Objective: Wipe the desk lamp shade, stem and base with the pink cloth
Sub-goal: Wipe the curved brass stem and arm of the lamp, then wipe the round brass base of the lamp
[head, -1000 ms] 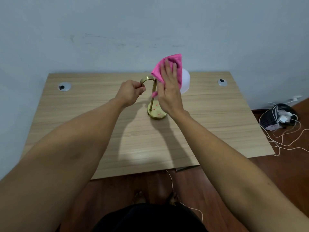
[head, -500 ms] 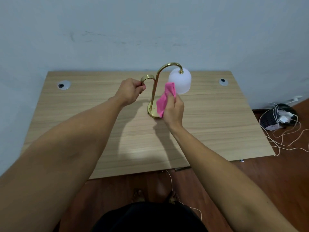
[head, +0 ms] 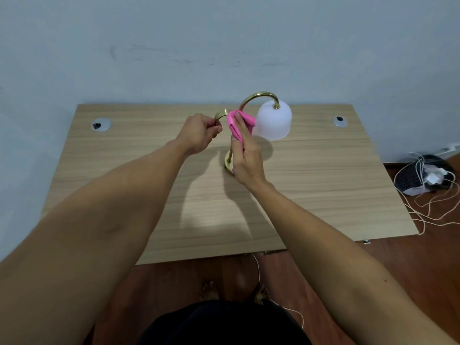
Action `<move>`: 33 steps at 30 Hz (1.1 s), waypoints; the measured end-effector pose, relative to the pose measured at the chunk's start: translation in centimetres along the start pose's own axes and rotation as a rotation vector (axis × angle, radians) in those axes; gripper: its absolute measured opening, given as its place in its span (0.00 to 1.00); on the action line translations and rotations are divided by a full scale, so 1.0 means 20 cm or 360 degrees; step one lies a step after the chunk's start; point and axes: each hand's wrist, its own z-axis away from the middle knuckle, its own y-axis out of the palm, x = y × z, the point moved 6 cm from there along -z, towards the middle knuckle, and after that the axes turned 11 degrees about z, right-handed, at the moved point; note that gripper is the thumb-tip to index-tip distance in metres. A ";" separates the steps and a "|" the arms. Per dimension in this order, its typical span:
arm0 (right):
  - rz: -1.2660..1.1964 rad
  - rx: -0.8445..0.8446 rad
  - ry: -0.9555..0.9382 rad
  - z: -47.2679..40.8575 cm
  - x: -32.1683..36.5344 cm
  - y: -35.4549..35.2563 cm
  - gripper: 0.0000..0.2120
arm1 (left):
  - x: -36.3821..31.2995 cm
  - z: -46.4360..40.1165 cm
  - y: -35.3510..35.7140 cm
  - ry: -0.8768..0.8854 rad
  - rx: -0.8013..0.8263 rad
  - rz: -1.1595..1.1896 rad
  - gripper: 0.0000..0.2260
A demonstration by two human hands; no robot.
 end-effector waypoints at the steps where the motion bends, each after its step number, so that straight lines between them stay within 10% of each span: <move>1: -0.0065 -0.0028 0.0125 0.01 -0.01 0.01 0.22 | 0.00 0.00 0.00 0.0009 0.0001 0.0006 0.09; 12: -0.0675 0.0031 0.1472 0.26 -0.43 -0.02 0.14 | 0.05 0.02 0.03 -0.0067 -0.0149 0.0151 0.10; 23: -0.0234 -0.0298 0.1163 0.06 -0.64 -0.23 0.15 | 0.26 0.10 0.32 -0.0515 -0.0111 0.0371 0.27; 30: -0.0099 0.0275 0.1111 -0.12 -0.85 0.05 0.19 | 0.19 -0.01 0.46 -0.0362 -0.0230 0.0449 0.13; 33: 0.0286 0.0614 0.0578 -0.15 -0.77 0.18 0.26 | 0.18 -0.05 0.46 -0.0255 -0.0271 0.0281 0.10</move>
